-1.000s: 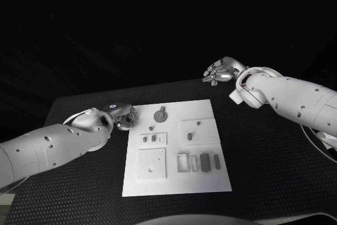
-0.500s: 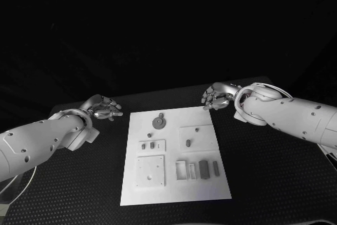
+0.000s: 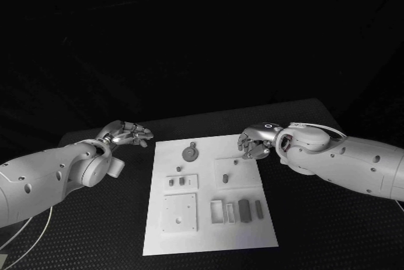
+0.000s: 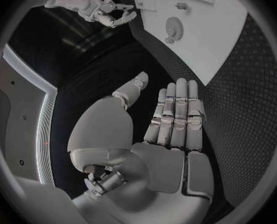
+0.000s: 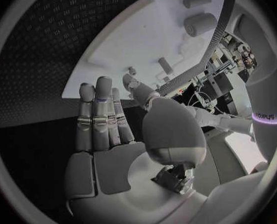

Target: Assemble the parts on the task board

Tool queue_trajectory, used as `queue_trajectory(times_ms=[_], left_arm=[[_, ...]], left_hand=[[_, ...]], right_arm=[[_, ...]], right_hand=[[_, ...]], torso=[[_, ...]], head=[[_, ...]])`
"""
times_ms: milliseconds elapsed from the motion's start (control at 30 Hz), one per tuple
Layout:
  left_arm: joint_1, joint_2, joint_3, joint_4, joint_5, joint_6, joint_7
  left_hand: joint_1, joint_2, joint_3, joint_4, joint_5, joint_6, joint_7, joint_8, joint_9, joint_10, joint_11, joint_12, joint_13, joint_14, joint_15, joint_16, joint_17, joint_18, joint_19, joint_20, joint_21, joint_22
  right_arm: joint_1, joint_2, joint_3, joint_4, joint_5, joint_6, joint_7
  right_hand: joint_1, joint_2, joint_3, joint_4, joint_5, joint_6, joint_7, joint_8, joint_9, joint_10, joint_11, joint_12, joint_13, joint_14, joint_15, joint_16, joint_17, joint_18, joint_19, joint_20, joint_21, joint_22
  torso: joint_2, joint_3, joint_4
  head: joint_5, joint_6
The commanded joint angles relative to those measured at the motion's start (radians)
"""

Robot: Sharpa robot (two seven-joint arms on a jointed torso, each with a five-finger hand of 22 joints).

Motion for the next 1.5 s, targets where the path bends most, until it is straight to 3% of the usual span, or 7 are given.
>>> queue_trajectory(times_ms=[33,167,300,633,1067,1333,1500], left_arm=[[0.001,0.005,0.000,0.007,0.056,0.038,0.040],[0.001,0.006,0.000,0.012,0.068,0.037,0.042],[0.001,0.007,0.000,0.014,0.069,0.033,0.045],[0.001,0.009,0.001,0.019,0.097,0.024,0.053],[0.002,0.013,0.001,0.024,0.098,0.023,0.053],[0.003,0.017,0.001,0.023,0.098,0.023,0.051],[0.004,0.017,0.001,0.024,0.098,0.023,0.050]], left_hand=[[-0.014,0.001,-0.010,-0.001,0.002,-0.005,0.005,0.004,-0.001,0.004,0.001,-0.001,-0.003,0.006,0.003,-0.011,0.002,-0.006,0.006,0.002,0.002,-0.007],[-0.017,0.002,-0.014,-0.003,0.002,-0.006,0.005,0.004,-0.002,0.004,0.002,-0.002,-0.006,0.005,0.004,-0.018,0.005,-0.006,0.005,0.003,0.002,-0.015],[-0.019,0.002,-0.017,-0.005,0.002,-0.008,0.007,0.003,-0.003,0.003,0.003,-0.002,-0.009,0.006,0.005,-0.025,0.007,-0.006,0.004,0.004,0.003,-0.021],[-0.023,0.001,-0.022,-0.008,0.002,-0.011,0.011,0.003,-0.005,0.001,0.005,-0.003,-0.014,0.006,0.007,-0.034,0.012,-0.006,0.002,0.005,0.003,-0.031],[-0.026,0.000,-0.025,-0.009,0.002,-0.013,0.013,0.003,-0.006,-0.002,0.008,-0.003,-0.018,0.007,0.009,-0.042,0.016,-0.006,0.001,0.006,0.003,-0.039],[-0.027,0.001,-0.026,-0.009,0.002,-0.014,0.015,0.002,-0.006,-0.004,0.010,-0.003,-0.020,0.008,0.009,-0.045,0.019,-0.005,0.001,0.007,0.004,-0.043],[-0.027,0.001,-0.027,-0.009,0.002,-0.015,0.017,0.002,-0.007,-0.005,0.012,-0.003,-0.022,0.008,0.009,-0.047,0.021,-0.005,0.001,0.007,0.004,-0.045]], right_arm=[[-0.008,-0.001,-0.004,0.014,-0.100,0.007,-0.035],[-0.017,-0.002,-0.007,0.023,-0.119,0.018,-0.045],[-0.023,-0.001,-0.008,0.033,-0.125,0.028,-0.050],[-0.035,0.013,-0.010,0.037,-0.135,0.025,-0.056],[-0.042,0.037,-0.011,0.033,-0.137,0.013,-0.055],[-0.043,0.048,-0.011,0.039,-0.136,0.027,-0.052],[-0.047,0.051,-0.012,0.032,-0.144,0.032,-0.056]], right_hand=[[0.001,-0.012,0.003,0.003,0.004,0.007,-0.001,0.006,-0.003,0.015,-0.001,-0.010,-0.002,0.007,-0.002,0.011,0.005,0.016,0.010,-0.004,0.007,0.004],[0.002,-0.015,0.004,0.003,0.003,0.010,-0.002,0.007,-0.005,0.020,-0.002,-0.017,-0.002,0.008,-0.003,0.016,0.008,0.016,0.012,-0.006,0.009,0.006],[0.004,-0.019,0.004,0.002,0.003,0.010,-0.002,0.007,-0.006,0.022,-0.002,-0.021,-0.002,0.008,-0.003,0.019,0.009,0.016,0.013,-0.007,0.010,0.007],[0.005,-0.026,0.004,0.002,0.003,0.006,0.000,0.004,-0.010,0.024,-0.001,-0.034,-0.004,0.007,-0.002,0.024,0.011,0.016,0.014,-0.008,0.011,0.010],[0.004,-0.027,0.004,0.003,0.003,0.004,0.002,0.002,-0.013,0.026,-0.001,-0.043,-0.005,0.007,-0.002,0.029,0.013,0.016,0.016,-0.009,0.013,0.012],[0.008,-0.019,0.008,0.003,0.004,0.009,0.000,0.005,-0.015,0.036,-0.002,-0.050,-0.004,0.009,-0.003,0.038,0.016,0.016,0.021,-0.011,0.016,0.015],[0.018,0.001,0.017,0.002,0.004,0.026,-0.007,0.014,-0.014,0.060,-0.009,-0.052,0.002,0.010,-0.009,0.046,0.019,0.016,0.024,-0.014,0.019,0.020]], torso=[[-0.001,-0.0030,0.0001],[0.001,-0.0049,0.0007],[0.001,-0.0024,0.0002],[0.002,-0.0031,-0.0001],[0.001,-0.0014,0.0007],[0.001,-0.0011,0.0011],[0.000,-0.0001,-0.0001]], head=[[0.000,0.002],[0.002,0.001],[0.004,-0.002],[0.026,-0.019],[0.039,-0.031],[0.045,-0.039],[0.051,-0.044]])
